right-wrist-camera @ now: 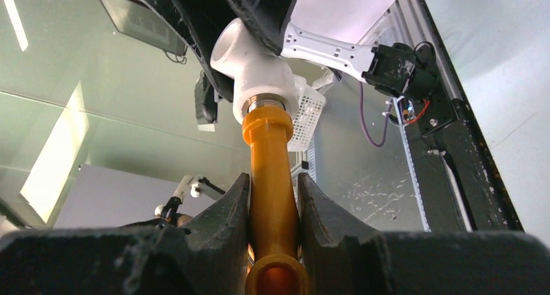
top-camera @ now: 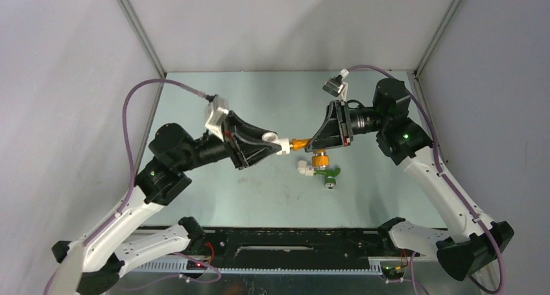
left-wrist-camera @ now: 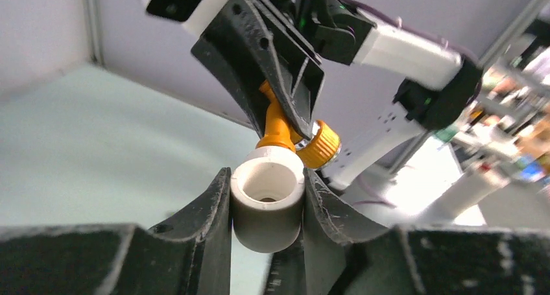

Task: Install the water faucets

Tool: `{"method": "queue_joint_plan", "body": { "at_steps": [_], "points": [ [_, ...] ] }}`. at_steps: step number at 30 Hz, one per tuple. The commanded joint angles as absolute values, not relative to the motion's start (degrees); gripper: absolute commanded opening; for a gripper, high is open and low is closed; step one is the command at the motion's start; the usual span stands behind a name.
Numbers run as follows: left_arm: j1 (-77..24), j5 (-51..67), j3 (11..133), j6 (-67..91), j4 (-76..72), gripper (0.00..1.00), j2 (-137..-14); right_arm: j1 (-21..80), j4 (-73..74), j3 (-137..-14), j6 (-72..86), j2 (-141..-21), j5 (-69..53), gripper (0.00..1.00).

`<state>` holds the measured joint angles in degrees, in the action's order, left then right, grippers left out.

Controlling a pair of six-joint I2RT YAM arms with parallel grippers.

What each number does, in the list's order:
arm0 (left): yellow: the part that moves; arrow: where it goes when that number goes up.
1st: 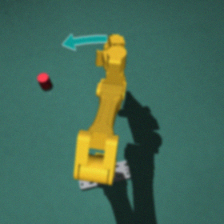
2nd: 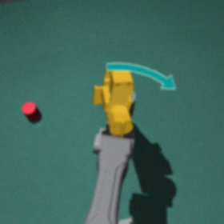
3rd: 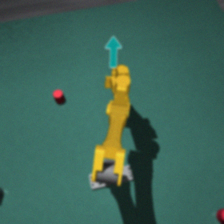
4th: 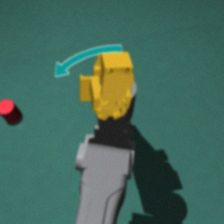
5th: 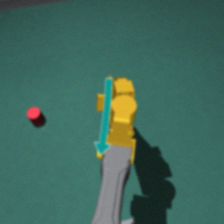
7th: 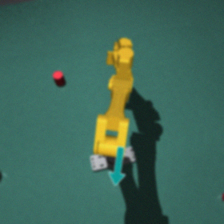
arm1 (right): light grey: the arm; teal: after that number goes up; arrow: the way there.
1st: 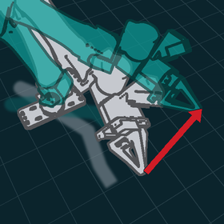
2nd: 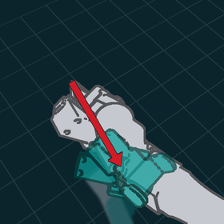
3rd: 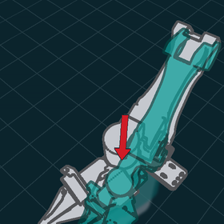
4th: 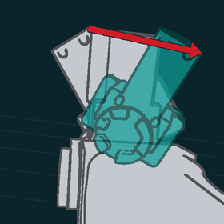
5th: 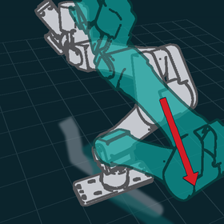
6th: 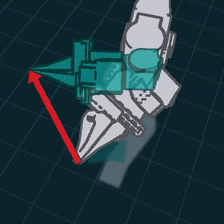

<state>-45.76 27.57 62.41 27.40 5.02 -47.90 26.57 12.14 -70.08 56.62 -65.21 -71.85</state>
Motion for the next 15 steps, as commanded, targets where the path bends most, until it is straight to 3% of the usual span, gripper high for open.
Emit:
{"method": "queue_joint_plan", "body": {
  "at_steps": [1, 8, 15],
  "points": [
    [-50.4, 36.2, 61.0, -1.2, -2.4, 0.0, -44.6, 27.6, 7.1, -70.8, 61.8, -66.1, -70.4, 0.0],
    [-60.3, 28.7, 65.3, -37.4, 11.8, 0.0, -42.7, 28.3, 6.6, -70.8, 63.2, -66.2, -70.3, 0.0],
    [-74.8, 12.8, 69.4, -70.7, 18.6, 0.0, -43.9, 28.6, 6.5, -70.8, 63.3, -66.7, -70.4, 0.0]
  ]
}}
